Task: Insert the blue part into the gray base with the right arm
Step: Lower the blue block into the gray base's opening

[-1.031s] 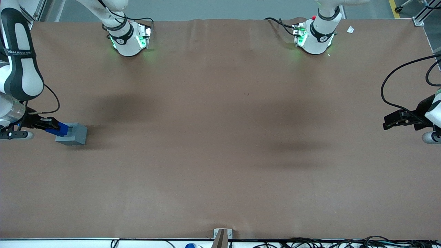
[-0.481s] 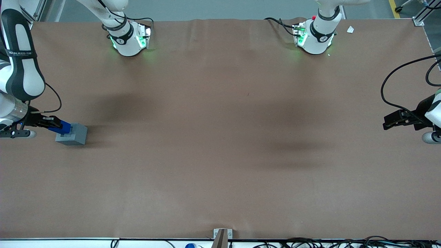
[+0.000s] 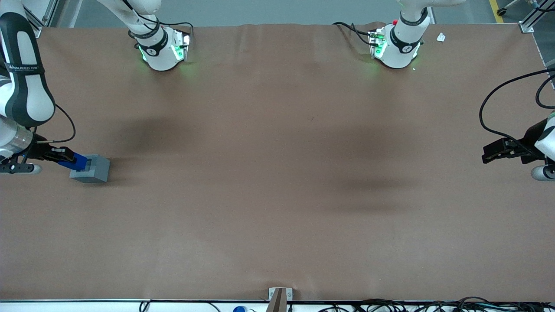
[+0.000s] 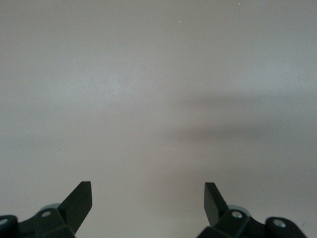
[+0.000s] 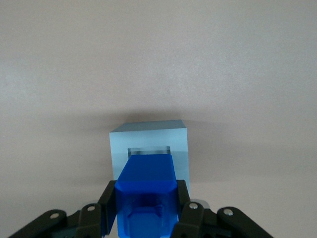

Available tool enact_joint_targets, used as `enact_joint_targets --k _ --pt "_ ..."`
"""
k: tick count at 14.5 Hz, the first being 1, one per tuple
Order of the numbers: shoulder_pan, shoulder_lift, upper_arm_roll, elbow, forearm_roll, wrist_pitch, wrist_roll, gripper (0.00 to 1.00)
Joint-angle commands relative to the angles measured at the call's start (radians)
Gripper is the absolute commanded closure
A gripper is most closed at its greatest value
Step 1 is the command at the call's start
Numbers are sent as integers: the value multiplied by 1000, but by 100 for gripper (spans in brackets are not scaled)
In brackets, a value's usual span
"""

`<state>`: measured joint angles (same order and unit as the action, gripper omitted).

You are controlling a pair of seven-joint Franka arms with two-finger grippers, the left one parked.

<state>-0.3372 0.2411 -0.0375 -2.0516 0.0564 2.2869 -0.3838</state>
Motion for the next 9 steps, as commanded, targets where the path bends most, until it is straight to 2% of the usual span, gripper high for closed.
enact_joint_targets --k 1,9 --pt "-20 -13 15 -24 22 13 -17 84" --pt "-20 -6 15 -24 26 31 -17 84"
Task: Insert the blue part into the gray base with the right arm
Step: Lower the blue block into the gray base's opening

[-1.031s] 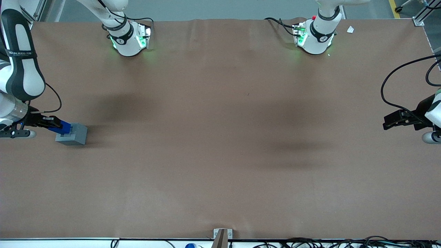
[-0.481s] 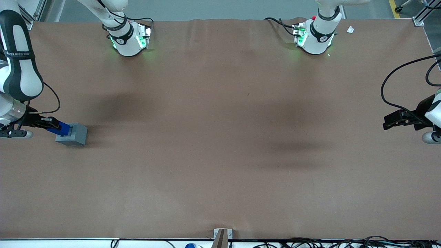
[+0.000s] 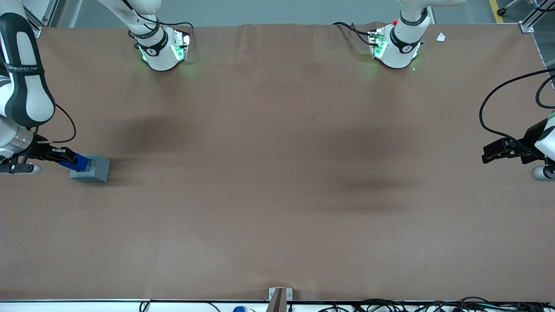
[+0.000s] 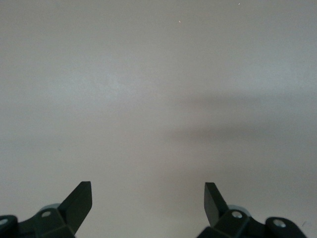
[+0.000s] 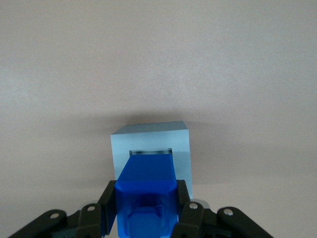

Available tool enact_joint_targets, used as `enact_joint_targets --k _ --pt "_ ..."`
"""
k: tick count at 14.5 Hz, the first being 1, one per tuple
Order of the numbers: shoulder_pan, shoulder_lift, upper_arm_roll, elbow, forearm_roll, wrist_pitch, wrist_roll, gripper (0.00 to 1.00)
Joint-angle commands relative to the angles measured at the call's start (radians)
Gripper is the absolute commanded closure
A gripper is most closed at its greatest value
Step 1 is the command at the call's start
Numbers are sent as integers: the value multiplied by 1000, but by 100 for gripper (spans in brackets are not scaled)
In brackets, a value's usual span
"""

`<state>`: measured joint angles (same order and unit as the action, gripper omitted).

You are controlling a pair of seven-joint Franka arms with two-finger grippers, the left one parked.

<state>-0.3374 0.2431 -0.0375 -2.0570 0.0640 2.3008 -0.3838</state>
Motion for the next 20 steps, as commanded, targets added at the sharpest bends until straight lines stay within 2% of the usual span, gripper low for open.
enact_joint_targets --k 1,20 --pt "-19 -8 14 -18 19 17 -17 84" --pt "-19 19 14 -38 20 74 -17 84"
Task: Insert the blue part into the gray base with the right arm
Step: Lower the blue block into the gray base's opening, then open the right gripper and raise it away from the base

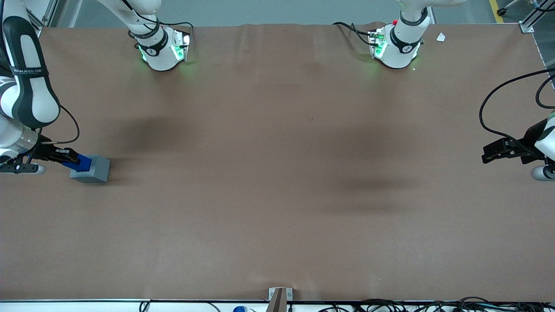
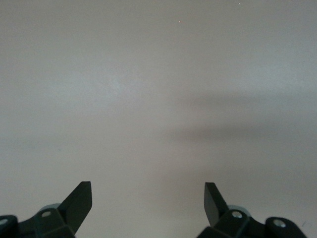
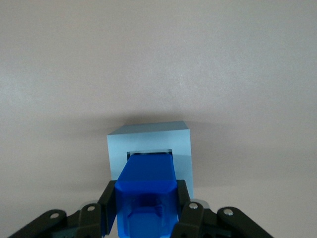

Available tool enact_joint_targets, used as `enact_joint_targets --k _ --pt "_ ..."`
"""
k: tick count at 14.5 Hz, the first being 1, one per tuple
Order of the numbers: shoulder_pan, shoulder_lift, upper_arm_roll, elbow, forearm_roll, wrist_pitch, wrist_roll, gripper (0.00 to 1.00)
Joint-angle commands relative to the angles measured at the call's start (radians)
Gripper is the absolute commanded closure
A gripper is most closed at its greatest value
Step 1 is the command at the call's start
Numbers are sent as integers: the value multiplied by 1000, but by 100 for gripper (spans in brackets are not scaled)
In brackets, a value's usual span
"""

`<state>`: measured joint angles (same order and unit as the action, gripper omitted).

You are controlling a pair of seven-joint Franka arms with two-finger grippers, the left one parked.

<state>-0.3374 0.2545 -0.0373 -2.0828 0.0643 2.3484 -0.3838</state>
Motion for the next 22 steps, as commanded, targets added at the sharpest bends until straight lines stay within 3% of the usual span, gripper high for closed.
enact_joint_targets --k 1,5,6,8,12,13,17,22 --pt "-18 9 16 -13 20 28 -17 83" --pt "-15 14 16 -13 28 26 -15 81" --pt "-14 14 14 -13 31 25 -15 66" --pt "-11 12 16 -8 32 16 -13 22" --pt "0 -7 19 4 31 -16 -6 8" --pt "12 -32 19 16 31 -55 -3 0" --pt "72 -124 19 17 32 -145 17 0" --pt "173 -210 19 15 31 -244 180 0"
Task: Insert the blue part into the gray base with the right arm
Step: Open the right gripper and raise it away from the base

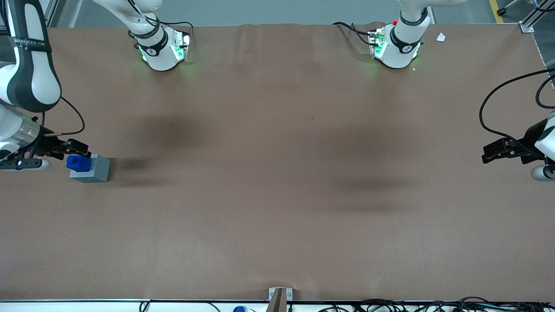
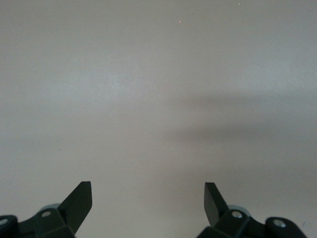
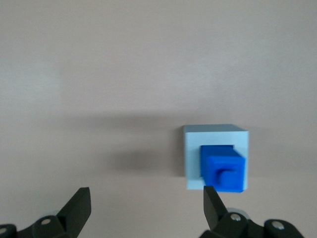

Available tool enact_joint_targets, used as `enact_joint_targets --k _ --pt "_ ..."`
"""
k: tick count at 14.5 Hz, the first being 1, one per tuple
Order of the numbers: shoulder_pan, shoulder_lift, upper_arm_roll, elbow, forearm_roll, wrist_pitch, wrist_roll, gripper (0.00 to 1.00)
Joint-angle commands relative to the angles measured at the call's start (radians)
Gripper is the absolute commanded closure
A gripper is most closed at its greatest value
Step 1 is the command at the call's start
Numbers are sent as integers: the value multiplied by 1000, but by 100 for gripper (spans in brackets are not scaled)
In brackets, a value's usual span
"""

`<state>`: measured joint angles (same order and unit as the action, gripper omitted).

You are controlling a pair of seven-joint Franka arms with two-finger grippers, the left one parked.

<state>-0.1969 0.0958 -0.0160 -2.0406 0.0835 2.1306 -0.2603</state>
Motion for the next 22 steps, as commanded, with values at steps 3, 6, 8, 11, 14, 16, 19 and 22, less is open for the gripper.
enact_joint_targets --k 3,6,8,11,14,16,19,22 --pt "85 -97 -2 -26 12 -70 139 0" --pt "111 -136 -1 -26 12 -100 165 0" --pt "116 -162 1 -23 10 -119 165 0" --pt "129 -186 1 29 4 -187 165 0" --pt "126 -183 -1 114 1 -256 170 0" --pt "128 -186 -1 160 -1 -282 232 0" --pt "152 -183 1 275 -30 -379 239 0" --pt "156 -177 -1 374 -51 -423 236 0"
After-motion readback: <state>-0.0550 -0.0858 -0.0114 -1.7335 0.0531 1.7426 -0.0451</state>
